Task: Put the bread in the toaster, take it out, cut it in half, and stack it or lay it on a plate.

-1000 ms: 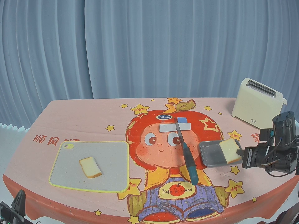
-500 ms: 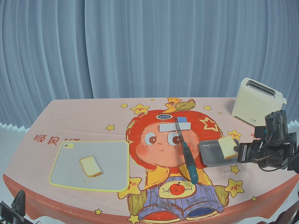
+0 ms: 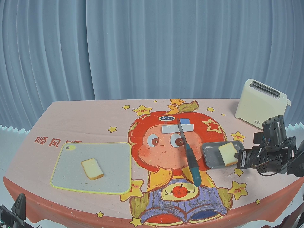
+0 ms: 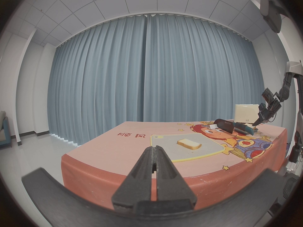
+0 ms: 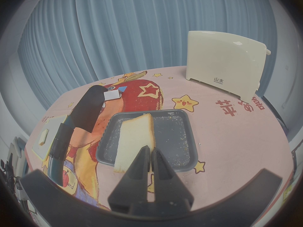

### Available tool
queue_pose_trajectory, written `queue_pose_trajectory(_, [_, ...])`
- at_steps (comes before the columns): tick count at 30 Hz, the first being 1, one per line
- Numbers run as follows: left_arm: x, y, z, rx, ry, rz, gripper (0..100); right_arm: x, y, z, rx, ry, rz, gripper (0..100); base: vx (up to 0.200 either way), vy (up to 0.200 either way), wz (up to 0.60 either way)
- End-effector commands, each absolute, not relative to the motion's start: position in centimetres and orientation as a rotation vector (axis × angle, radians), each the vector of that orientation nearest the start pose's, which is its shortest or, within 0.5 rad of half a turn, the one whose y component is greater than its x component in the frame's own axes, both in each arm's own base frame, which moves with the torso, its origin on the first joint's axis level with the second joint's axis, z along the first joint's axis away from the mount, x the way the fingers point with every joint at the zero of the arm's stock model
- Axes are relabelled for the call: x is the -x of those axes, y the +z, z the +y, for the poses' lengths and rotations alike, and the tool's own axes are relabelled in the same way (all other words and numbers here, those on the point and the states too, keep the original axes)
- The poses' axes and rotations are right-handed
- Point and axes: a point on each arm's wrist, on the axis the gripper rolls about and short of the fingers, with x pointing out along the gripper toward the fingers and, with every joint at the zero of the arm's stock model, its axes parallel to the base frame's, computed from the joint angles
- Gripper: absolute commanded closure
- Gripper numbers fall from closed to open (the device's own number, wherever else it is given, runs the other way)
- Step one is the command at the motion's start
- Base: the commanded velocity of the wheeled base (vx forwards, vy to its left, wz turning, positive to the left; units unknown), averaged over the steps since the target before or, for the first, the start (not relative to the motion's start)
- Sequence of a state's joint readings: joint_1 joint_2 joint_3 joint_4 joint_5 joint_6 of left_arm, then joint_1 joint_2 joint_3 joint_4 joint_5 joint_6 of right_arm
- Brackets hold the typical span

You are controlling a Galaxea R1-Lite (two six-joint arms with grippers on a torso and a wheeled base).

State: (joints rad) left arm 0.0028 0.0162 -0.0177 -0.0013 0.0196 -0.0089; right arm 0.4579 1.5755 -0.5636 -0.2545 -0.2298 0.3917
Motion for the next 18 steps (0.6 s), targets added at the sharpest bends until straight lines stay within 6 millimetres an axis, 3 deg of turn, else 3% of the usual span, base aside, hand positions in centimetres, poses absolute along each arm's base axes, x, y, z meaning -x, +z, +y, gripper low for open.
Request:
queue_pose_trajectory(1, [2.25,7.57,0.04,0.009,0.023,0.003,100,-21.24,11.93,9.88,-0.114,0.070,0.751,100,0.000,0.000,0.00])
queue_pose_trajectory(9, [2.26,7.57,0.04,0.009,0.023,0.001,100,-21.38,12.07,9.94,-0.117,0.068,0.745,100,0.000,0.000,0.00])
queue_pose_trajectory(10, [2.25,7.57,0.04,0.009,0.023,0.003,100,-21.38,12.07,9.94,-0.117,0.068,0.745,0,0.000,0.000,0.00])
queue_pose_trajectory(18, [2.25,7.57,0.04,0.009,0.023,0.003,100,-21.37,12.32,9.99,-0.124,0.077,0.737,0,0.000,0.000,0.00])
